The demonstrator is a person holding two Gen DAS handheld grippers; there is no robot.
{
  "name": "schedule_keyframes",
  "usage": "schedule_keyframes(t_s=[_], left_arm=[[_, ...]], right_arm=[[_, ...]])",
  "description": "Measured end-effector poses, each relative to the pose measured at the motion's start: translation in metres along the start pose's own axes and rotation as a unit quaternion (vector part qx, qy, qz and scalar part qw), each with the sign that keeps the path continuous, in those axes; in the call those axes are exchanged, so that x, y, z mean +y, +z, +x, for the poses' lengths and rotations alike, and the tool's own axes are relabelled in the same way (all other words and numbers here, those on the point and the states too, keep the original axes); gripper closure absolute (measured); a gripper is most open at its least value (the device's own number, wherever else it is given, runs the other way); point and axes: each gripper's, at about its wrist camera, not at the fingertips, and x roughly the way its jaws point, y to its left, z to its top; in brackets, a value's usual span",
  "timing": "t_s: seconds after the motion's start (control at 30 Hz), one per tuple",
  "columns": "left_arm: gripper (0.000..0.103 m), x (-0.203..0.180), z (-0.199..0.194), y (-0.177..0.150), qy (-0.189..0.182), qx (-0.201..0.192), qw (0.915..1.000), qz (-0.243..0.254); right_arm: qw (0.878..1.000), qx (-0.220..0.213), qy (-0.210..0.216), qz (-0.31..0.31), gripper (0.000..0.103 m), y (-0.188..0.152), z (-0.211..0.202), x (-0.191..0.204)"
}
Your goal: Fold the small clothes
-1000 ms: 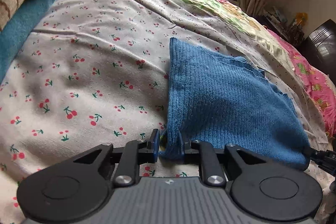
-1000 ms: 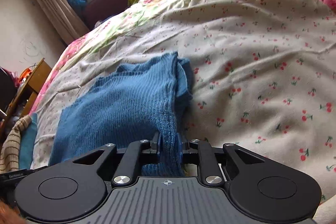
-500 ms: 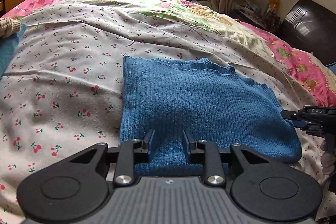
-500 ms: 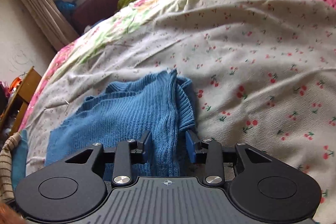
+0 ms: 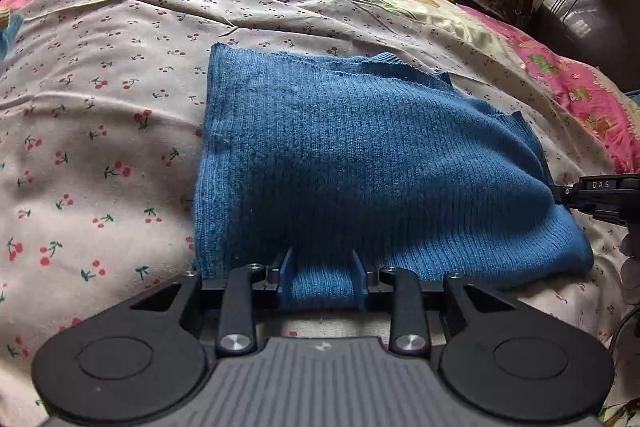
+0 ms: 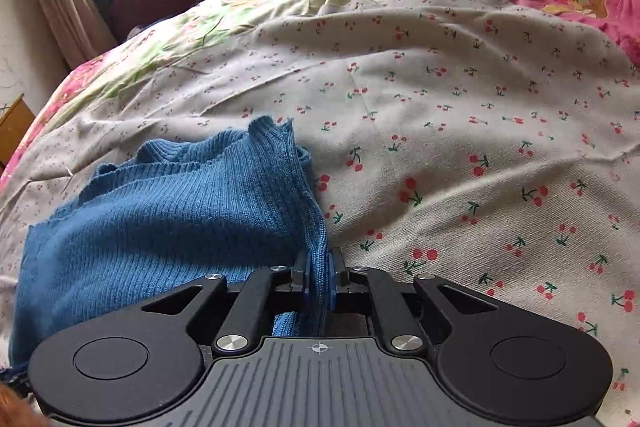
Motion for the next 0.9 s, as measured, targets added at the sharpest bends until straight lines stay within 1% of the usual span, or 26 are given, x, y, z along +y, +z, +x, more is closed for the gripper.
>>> schedule_keyframes(t_s=[0.03,0.17,0.37,0.43,0.5,0.6,0.67,0.8,0.9], left_arm=[[0.061,0.000,-0.002,-0.001,-0.001,-0.003,1.0000,0.001],[0.060,0.000,-0.003,-0.004,-0.005,-0.016,0.9999,0.003],[0.060,0.003,-0.014,-0.004,-0.010,-0.039,0.9992,-0.003],[0.060,0.004,-0.017,-0.003,-0.008,-0.046,0.9989,-0.003],[0.060,0.005,-0.017,-0.002,-0.008,-0.045,0.9990,-0.006],[0.058,0.008,-0.008,-0.004,0.006,-0.017,0.9998,-0.010],[0.057,0.009,-0.004,-0.004,0.007,-0.009,0.9999,-0.013],[0.057,0.010,-0.009,-0.006,0.003,-0.012,0.9998,-0.019],[0.057,0.014,-0.022,-0.006,-0.001,-0.023,0.9992,-0.034]], right_arm=[[1.000,-0.002,-0.007,-0.007,0.089,0.001,-0.004,0.003],[0.998,-0.014,-0.034,-0.046,0.089,0.004,-0.020,0.019],[0.991,-0.036,-0.069,-0.106,0.089,0.003,-0.040,0.047],[0.990,-0.037,-0.073,-0.112,0.089,0.003,-0.044,0.052],[0.990,-0.038,-0.074,-0.115,0.089,0.003,-0.047,0.056],[0.989,-0.040,-0.075,-0.125,0.089,0.001,-0.051,0.063],[0.988,-0.039,-0.076,-0.129,0.088,-0.001,-0.054,0.066],[0.987,-0.041,-0.074,-0.135,0.089,-0.004,-0.059,0.072],[0.987,-0.041,-0.069,-0.138,0.088,-0.005,-0.063,0.079]])
